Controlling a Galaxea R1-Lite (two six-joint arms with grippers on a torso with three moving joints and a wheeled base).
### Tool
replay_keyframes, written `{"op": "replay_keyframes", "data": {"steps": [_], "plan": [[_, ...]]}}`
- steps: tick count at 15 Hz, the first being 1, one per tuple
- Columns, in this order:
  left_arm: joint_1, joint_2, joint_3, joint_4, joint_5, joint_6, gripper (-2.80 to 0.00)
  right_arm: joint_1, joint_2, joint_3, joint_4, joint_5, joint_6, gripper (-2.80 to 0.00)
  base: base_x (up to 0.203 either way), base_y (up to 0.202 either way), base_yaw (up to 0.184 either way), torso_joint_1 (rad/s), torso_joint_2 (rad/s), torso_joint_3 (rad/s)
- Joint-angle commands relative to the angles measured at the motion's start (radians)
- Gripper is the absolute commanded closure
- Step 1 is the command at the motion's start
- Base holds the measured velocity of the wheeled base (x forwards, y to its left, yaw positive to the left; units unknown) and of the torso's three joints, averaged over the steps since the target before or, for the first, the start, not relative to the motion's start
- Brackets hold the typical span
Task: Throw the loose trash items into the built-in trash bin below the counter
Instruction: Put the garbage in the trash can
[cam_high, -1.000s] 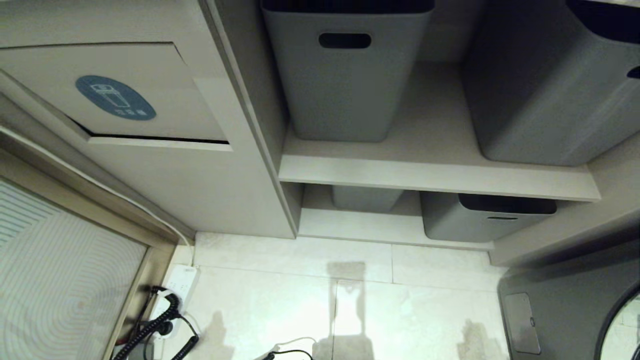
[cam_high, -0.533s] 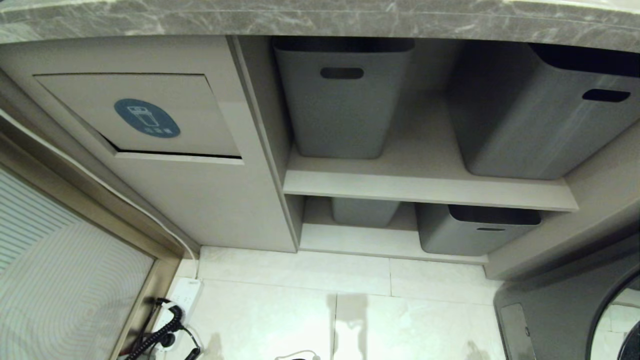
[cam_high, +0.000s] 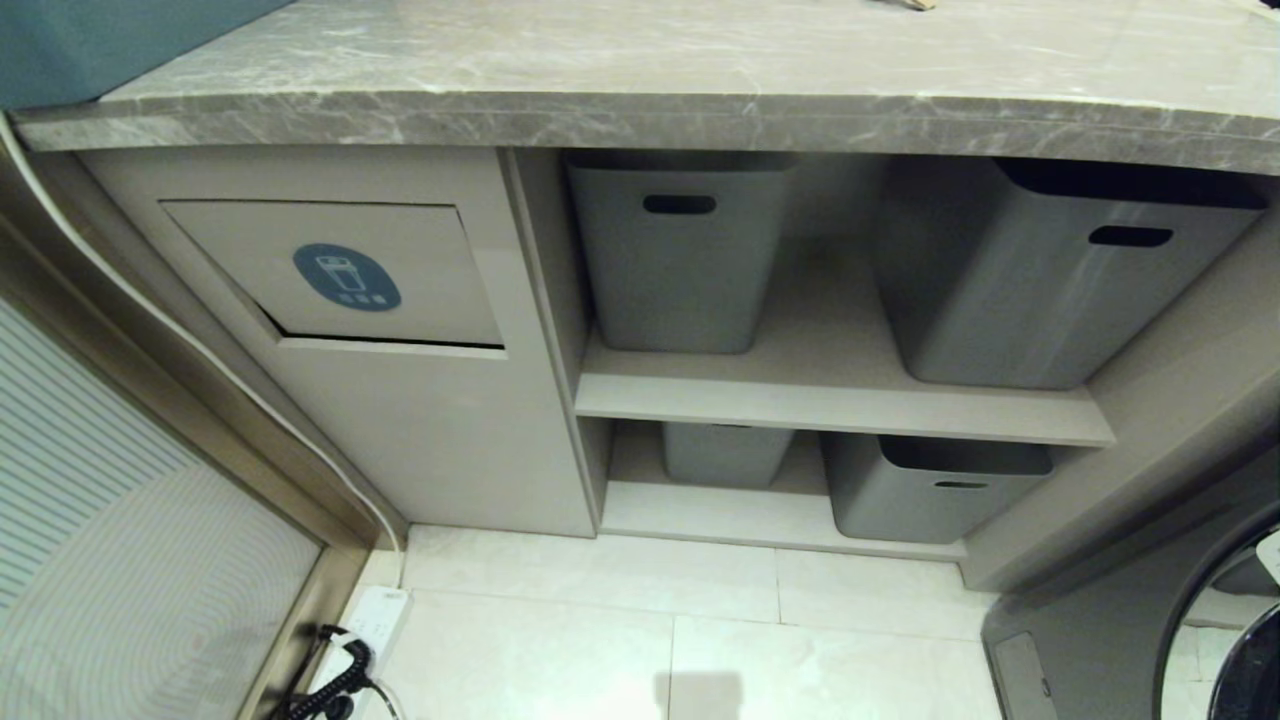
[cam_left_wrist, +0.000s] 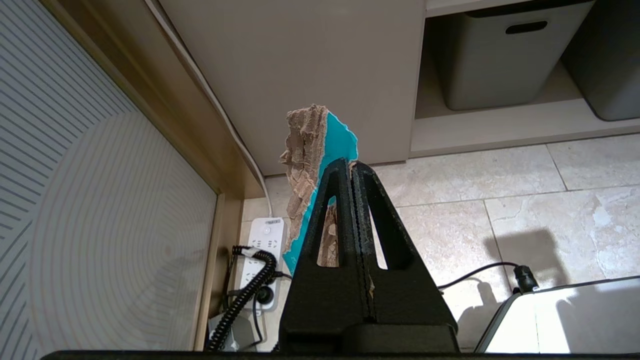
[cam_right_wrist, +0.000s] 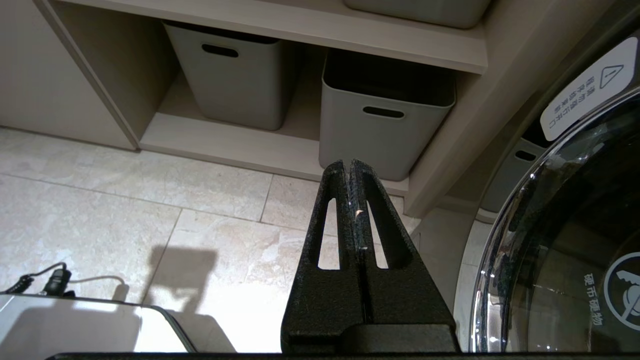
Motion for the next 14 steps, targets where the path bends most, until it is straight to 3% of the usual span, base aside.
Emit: {"op": "replay_keyframes", "data": {"steps": [1,8,14], "plan": [[0.0,0.0,0.002,0.0,0.0,-0.001,0.0,0.0,0.002,0.0,0.0,0.001,0.001,0.0,0.0,0.0,0.0,0.004,0.0,0.144],[0.0,0.0,0.002,-0.002,0.0,-0.006,0.0,0.0,0.002,0.0,0.0,0.001,0.001,0.0,0.01,0.0,0.0,0.001,0.0,0.022],[0.0,0.0,0.002,-0.002,0.0,-0.006,0.0,0.0,0.002,0.0,-0.001,0.001,0.008,0.0,0.188,0.0,-0.001,0.002,0.0,0.007]]}}
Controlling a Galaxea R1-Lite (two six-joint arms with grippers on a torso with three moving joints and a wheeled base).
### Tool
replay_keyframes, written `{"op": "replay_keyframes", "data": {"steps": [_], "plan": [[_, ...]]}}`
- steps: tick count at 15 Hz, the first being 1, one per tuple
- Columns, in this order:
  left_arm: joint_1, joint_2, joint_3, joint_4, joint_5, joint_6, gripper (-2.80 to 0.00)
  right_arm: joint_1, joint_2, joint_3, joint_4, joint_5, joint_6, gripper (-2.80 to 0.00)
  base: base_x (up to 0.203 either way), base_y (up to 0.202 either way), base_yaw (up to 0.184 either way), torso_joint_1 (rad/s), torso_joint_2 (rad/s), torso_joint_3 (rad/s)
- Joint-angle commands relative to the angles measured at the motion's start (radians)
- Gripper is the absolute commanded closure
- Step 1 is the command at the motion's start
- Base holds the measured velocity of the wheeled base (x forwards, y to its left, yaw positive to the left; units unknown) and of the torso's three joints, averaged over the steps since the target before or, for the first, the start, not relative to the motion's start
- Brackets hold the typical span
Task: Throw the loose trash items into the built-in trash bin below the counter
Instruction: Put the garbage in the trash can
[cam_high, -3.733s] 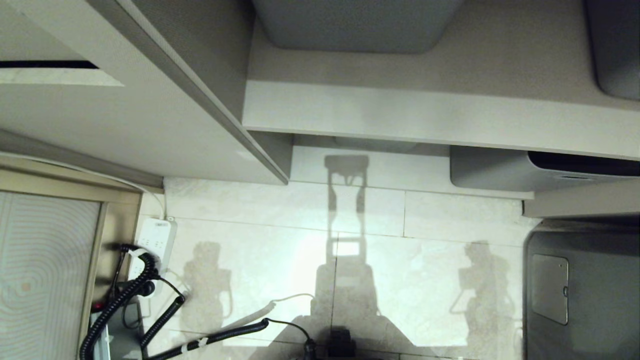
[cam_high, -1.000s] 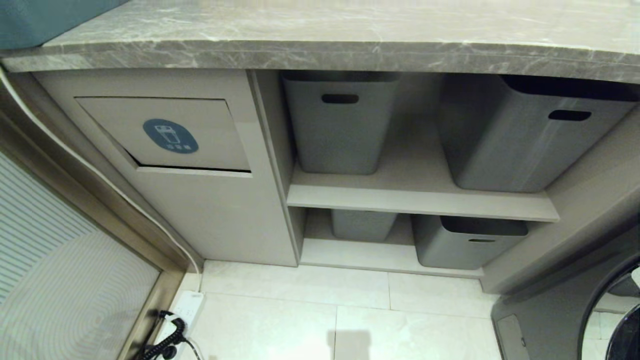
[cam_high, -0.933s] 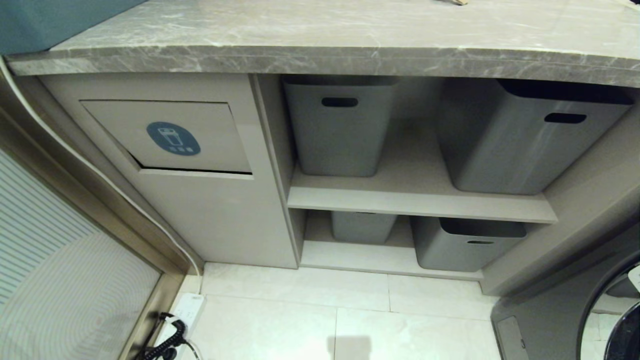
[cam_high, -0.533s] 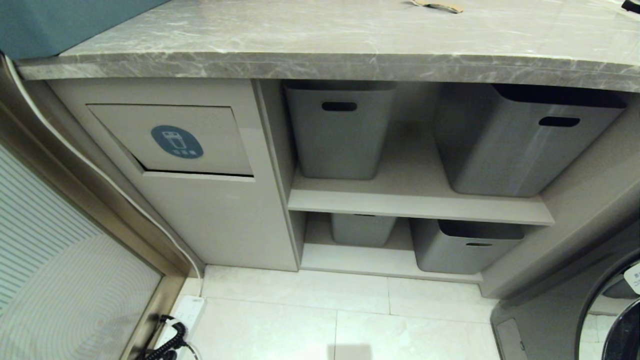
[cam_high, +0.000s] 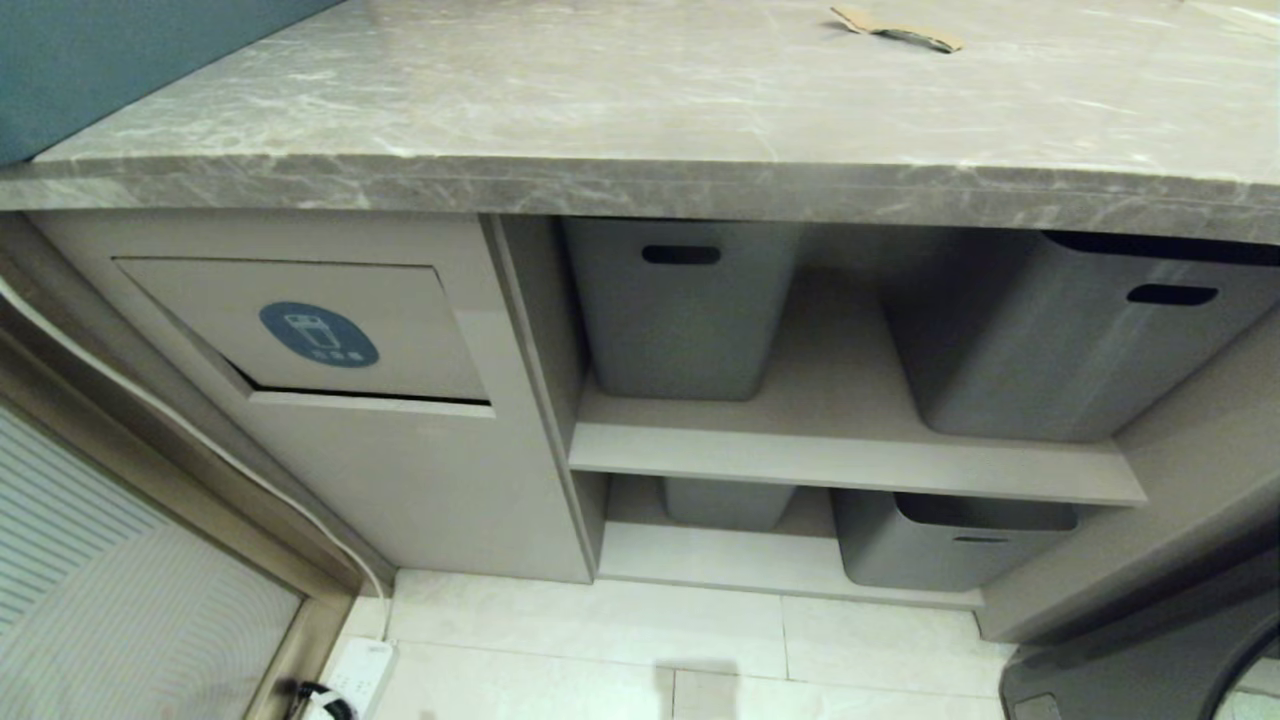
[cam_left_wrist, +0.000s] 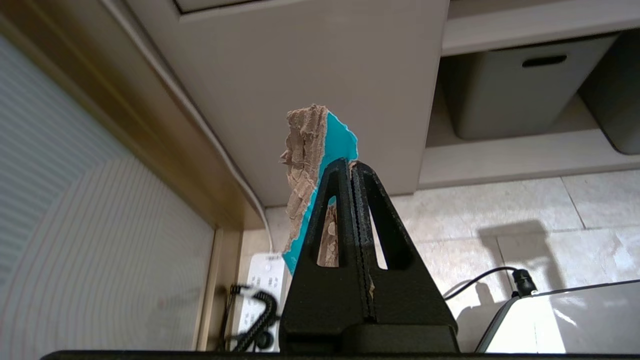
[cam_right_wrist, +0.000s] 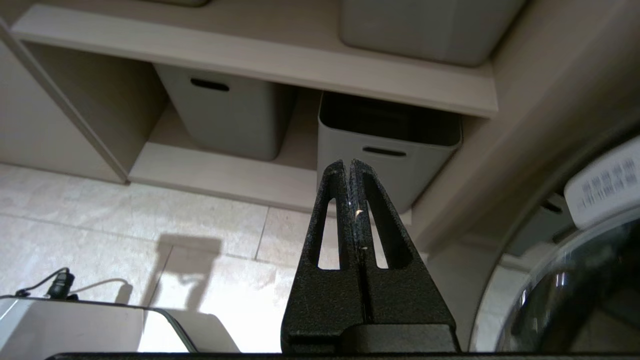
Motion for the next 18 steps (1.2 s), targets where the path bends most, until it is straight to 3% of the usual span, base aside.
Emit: {"op": "replay_keyframes", "data": {"steps": [1,3,8,10,12,14,18], "plan": [[0.0,0.0,0.002,-0.001,0.0,0.001,0.0,0.0,0.001,0.0,0.0,0.001,-0.001,0.0,0.201,0.0,0.006,0.002,0.0,0.002],[0.0,0.0,0.002,0.001,0.0,0.001,0.0,0.0,0.0,0.0,0.0,0.001,-0.001,0.0,0.156,0.0,0.0,0.006,0.0,0.002],[0.001,0.0,0.002,0.001,0.0,-0.006,0.0,0.0,0.001,0.0,0.0,-0.001,0.009,0.0,0.0,0.0,0.0,0.0,0.0,0.0],[0.0,0.0,0.0,-0.004,0.002,-0.05,0.0,0.0,0.001,0.0,0.0,-0.001,0.008,0.0,0.0,0.0,0.0,0.0,0.0,0.0],[0.0,0.001,-0.085,-0.016,0.003,-0.133,0.0,0.0,0.0,0.001,0.0,0.001,0.005,0.0,0.0,0.0,0.0,0.0,0.0,0.0],[0.0,0.019,-0.193,-0.006,0.004,-0.374,0.0,0.0,0.002,0.001,-0.001,0.005,-0.004,0.0,0.0,0.0,0.0,0.0,0.0,0.0],[-0.002,0.071,-0.32,0.064,0.018,-1.015,0.0,0.0,0.002,0.001,0.0,0.007,-0.027,0.0,0.0,0.0,0.0,0.0,0.0,0.0]]}}
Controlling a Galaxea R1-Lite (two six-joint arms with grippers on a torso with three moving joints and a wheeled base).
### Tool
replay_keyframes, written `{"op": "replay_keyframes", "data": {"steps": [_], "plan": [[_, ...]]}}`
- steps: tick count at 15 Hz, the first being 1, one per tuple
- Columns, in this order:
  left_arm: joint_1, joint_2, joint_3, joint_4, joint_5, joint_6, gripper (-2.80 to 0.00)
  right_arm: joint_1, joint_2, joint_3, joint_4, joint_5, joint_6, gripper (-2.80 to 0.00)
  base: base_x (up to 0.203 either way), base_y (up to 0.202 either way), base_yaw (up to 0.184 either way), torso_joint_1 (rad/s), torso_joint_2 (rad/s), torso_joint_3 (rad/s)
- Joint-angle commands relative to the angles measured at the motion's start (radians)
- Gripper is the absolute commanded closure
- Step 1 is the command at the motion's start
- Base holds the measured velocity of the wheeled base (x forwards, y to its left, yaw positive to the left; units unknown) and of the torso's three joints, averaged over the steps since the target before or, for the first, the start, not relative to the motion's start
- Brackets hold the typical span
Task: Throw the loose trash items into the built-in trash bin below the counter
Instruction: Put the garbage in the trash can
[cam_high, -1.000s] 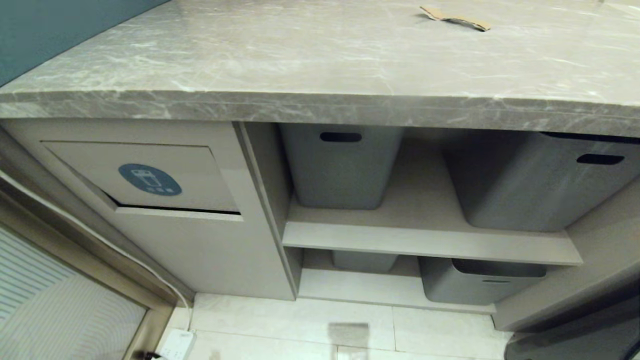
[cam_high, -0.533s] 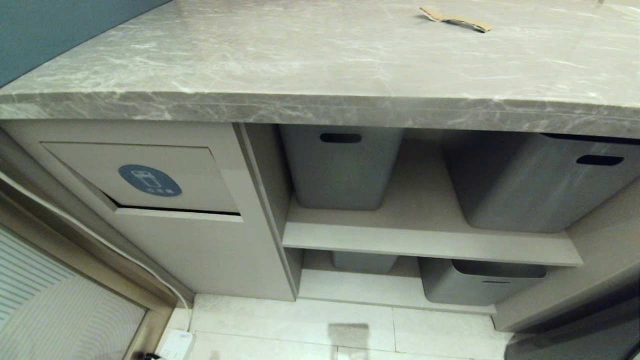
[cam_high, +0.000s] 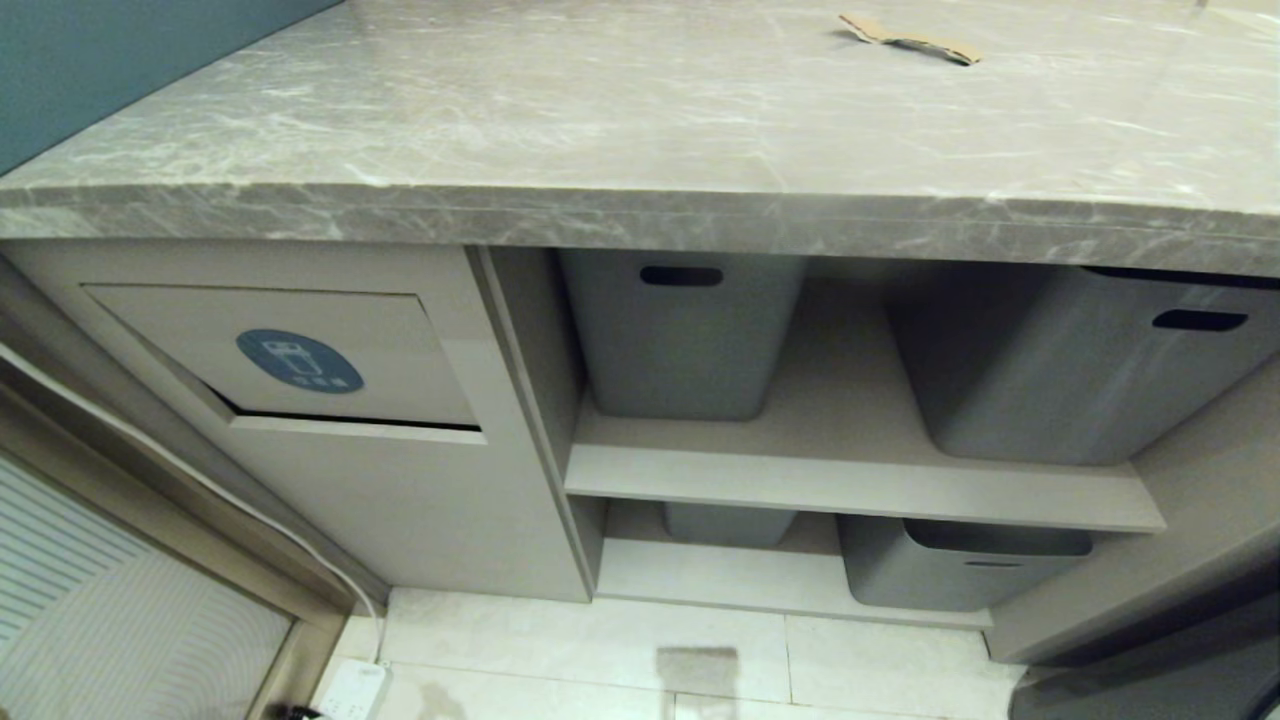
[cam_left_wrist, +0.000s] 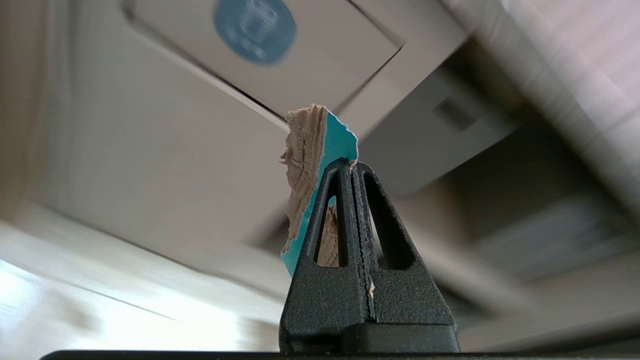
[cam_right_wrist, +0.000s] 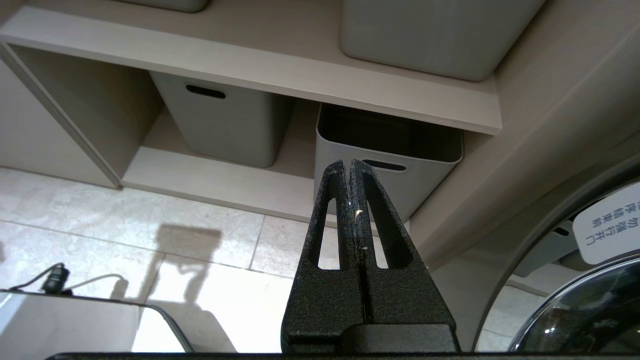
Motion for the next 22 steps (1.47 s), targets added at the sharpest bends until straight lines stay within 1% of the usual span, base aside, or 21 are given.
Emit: {"op": "replay_keyframes", "data": {"steps": [1,2,3,4,6,8,10,11,12,13,14,15,17,18,19,20,21,22], "plan": [[0.0,0.035,-0.02,0.007,0.0,-0.341,0.0,0.0,0.002,0.001,0.002,0.001,-0.012,0.0,0.0,0.0,0.0,0.0,0.0,0.0],[0.0,0.043,-0.014,0.004,0.0,-0.428,0.0,0.0,0.001,0.001,0.002,0.0,-0.022,0.0,0.0,0.0,0.0,0.0,0.0,0.0],[0.0,0.054,-0.01,-0.011,0.0,-0.501,0.0,0.0,0.0,0.001,0.002,0.001,-0.041,0.0,0.0,0.0,0.0,0.0,0.0,0.0],[-0.001,0.079,-0.014,-0.033,0.001,-0.53,0.0,0.0,0.002,0.001,0.002,0.003,-0.048,0.0,0.0,0.0,0.0,0.0,0.0,0.0],[-0.012,0.171,-0.081,-0.076,0.001,-0.524,0.0,0.0,0.001,-0.001,0.002,0.001,-0.031,0.0,0.0,0.0,0.0,0.0,0.0,0.0],[-0.024,0.366,-0.184,-0.121,0.008,-0.509,0.0,0.0,0.001,0.0,0.001,-0.005,0.017,0.0,0.0,0.0,0.0,0.0,0.0,0.0],[-0.023,0.557,-0.236,-0.173,0.028,-0.482,0.0,0.0,0.001,-0.001,-0.001,-0.007,0.069,0.0,0.0,0.0,0.0,0.0,0.0,0.0],[-0.02,0.643,-0.236,-0.2,0.053,-0.472,0.0,0.0,0.0,-0.001,-0.001,-0.008,0.081,0.0,0.0,0.0,0.0,0.0,0.0,0.0],[-0.017,0.71,-0.209,-0.23,0.079,-0.463,0.0,0.0,0.0,-0.001,-0.001,-0.008,0.081,0.0,0.0,0.0,0.0,0.0,0.0,0.0],[-0.011,0.752,-0.141,-0.263,0.099,-0.456,0.0,0.0,0.001,-0.001,-0.001,-0.008,0.081,0.0,0.0,0.0,0.0,0.0,0.0,0.0],[0.016,0.801,-0.06,-0.302,0.115,-0.452,0.0,0.0,0.001,-0.001,-0.001,-0.009,0.081,0.0,0.0,0.0,0.0,0.0,0.0,0.0],[0.065,0.864,-0.022,-0.335,0.121,-0.451,0.0,0.0,0.001,-0.001,-0.001,-0.008,0.081,0.0,0.0,0.0,0.0,0.0,0.0,0.0],[0.202,1.018,-0.025,-0.4,0.111,-0.451,0.0,0.0,0.002,-0.001,-0.001,-0.01,0.081,0.0,0.0,0.0,0.0,0.0,0.0,0.0],[0.268,1.093,-0.037,-0.443,0.091,-0.45,0.0,0.0,0.001,-0.001,-0.001,-0.009,0.081,0.0,0.0,0.0,0.0,0.0,0.0,0.0],[0.326,1.165,-0.049,-0.509,0.057,-0.449,0.0,0.0,0.0,-0.001,-0.001,-0.01,0.081,0.0,0.0,0.0,0.0,0.0,0.0,0.0],[0.363,1.222,-0.055,-0.589,0.023,-0.452,0.0,0.0,0.002,-0.001,-0.001,-0.009,0.081,0.0,0.0,0.0,0.0,0.0,0.0,0.0],[0.383,1.275,-0.055,-0.663,-0.004,-0.462,0.0,0.0,0.002,-0.001,-0.001,-0.009,0.081,0.0,0.0,0.0,0.0,0.0,0.0,0.0],[0.397,1.324,-0.047,-0.739,-0.029,-0.485,0.0,0.0,0.0,-0.001,-0.001,-0.008,0.081,0.0,0.0,0.0,0.0,0.0,0.0,0.0]]}}
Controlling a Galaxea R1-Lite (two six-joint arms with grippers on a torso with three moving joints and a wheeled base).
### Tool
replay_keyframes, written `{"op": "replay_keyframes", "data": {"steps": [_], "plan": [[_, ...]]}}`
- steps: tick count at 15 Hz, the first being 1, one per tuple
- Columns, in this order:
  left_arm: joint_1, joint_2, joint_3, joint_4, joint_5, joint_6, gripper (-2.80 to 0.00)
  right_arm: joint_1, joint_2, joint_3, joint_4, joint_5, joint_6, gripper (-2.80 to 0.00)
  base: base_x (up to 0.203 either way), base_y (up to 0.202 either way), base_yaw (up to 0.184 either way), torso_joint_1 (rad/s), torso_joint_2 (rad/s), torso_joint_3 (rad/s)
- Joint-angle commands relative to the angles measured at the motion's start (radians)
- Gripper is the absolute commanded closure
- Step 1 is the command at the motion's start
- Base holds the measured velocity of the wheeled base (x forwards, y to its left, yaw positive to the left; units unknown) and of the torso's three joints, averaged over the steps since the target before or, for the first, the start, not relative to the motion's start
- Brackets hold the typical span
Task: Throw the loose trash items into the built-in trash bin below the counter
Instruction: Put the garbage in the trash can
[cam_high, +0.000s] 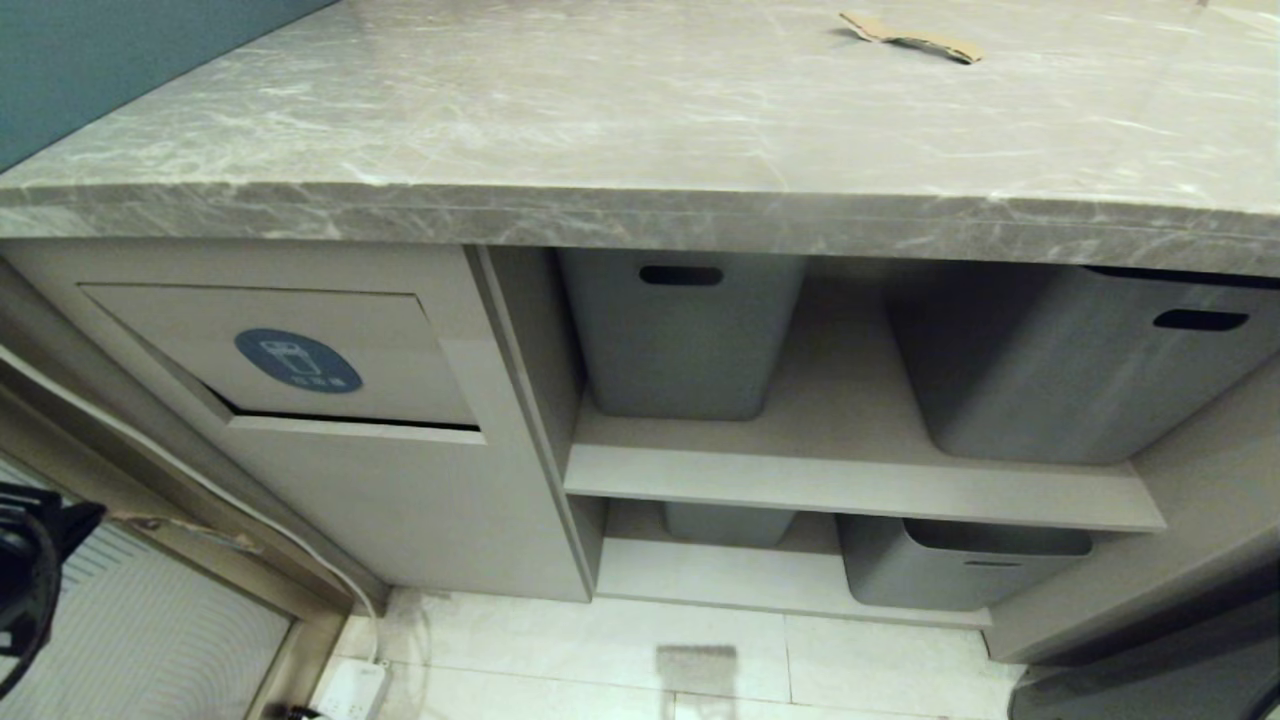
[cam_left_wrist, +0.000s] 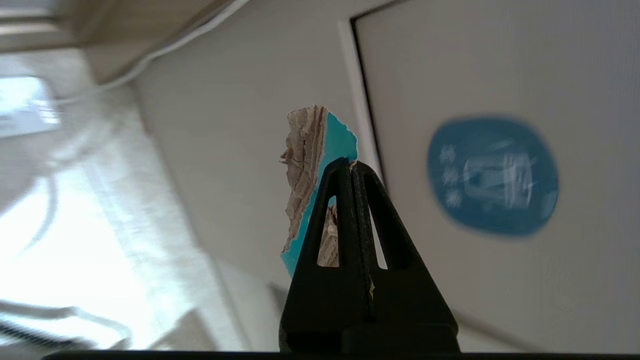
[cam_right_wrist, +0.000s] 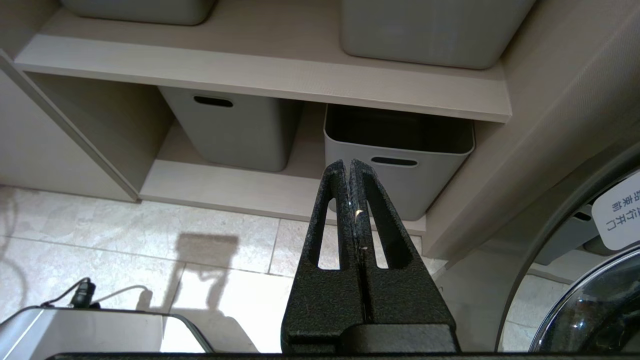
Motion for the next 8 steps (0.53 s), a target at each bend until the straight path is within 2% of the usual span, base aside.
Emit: {"op": "replay_keyframes", "data": {"steps": [1,5,6,8], "plan": [[0.026,0.139,0.01,-0.119,-0.028,-0.06,0.0,0.0,0.0,0.0,0.0,0.0,-0.001,0.0,0.0,0.0,0.0,0.0,0.0,0.0],[0.023,0.186,0.006,-0.205,-0.212,-0.294,0.0,0.0,0.001,0.0,0.0,0.001,-0.001,0.0,0.0,0.0,0.0,0.0,0.0,0.0],[0.018,0.2,0.004,-0.216,-0.243,-0.32,0.0,0.0,0.001,0.0,0.0,0.001,-0.001,0.0,0.0,0.0,0.0,0.0,0.0,0.0],[-0.01,0.223,-0.014,-0.236,-0.251,-0.334,0.0,0.0,0.001,0.0,0.0,0.0,-0.001,0.0,0.0,0.0,0.0,0.0,0.0,0.0]]}}
